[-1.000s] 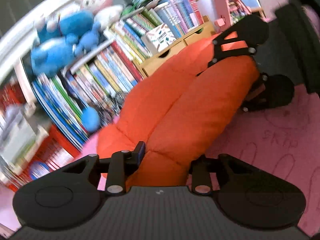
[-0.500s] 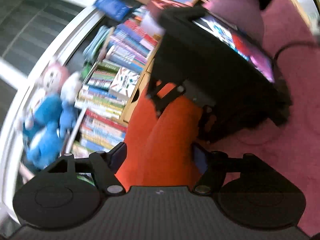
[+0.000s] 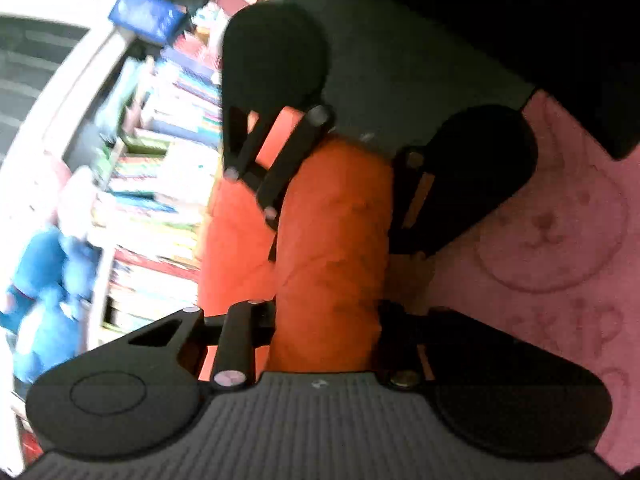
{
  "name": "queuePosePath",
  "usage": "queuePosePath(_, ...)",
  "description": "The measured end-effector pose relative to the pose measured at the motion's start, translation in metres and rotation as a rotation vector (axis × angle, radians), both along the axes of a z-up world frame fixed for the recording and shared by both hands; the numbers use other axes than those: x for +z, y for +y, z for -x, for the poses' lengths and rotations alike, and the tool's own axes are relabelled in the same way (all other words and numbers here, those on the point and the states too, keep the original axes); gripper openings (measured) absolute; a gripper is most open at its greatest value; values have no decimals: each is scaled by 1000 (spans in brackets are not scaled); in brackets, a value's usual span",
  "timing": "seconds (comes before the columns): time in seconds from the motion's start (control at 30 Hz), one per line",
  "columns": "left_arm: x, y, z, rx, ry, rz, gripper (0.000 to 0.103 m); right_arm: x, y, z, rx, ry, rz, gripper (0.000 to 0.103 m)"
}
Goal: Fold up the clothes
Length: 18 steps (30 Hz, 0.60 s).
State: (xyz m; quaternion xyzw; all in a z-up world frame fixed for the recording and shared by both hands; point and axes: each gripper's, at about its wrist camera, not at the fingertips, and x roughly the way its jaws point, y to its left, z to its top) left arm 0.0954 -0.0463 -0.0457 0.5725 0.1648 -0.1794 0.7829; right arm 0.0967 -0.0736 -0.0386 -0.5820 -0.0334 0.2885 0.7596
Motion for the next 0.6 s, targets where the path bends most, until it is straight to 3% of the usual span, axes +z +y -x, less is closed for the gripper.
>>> queuePosePath(0.23, -2, 11, -12, 48, 97, 56, 22, -7, -15, -5, -32, 34, 32, 28)
queuePosePath(0.6, -4, 32, -20, 78, 123, 90, 22, 5, -38, -13, -110, 62, 61, 29)
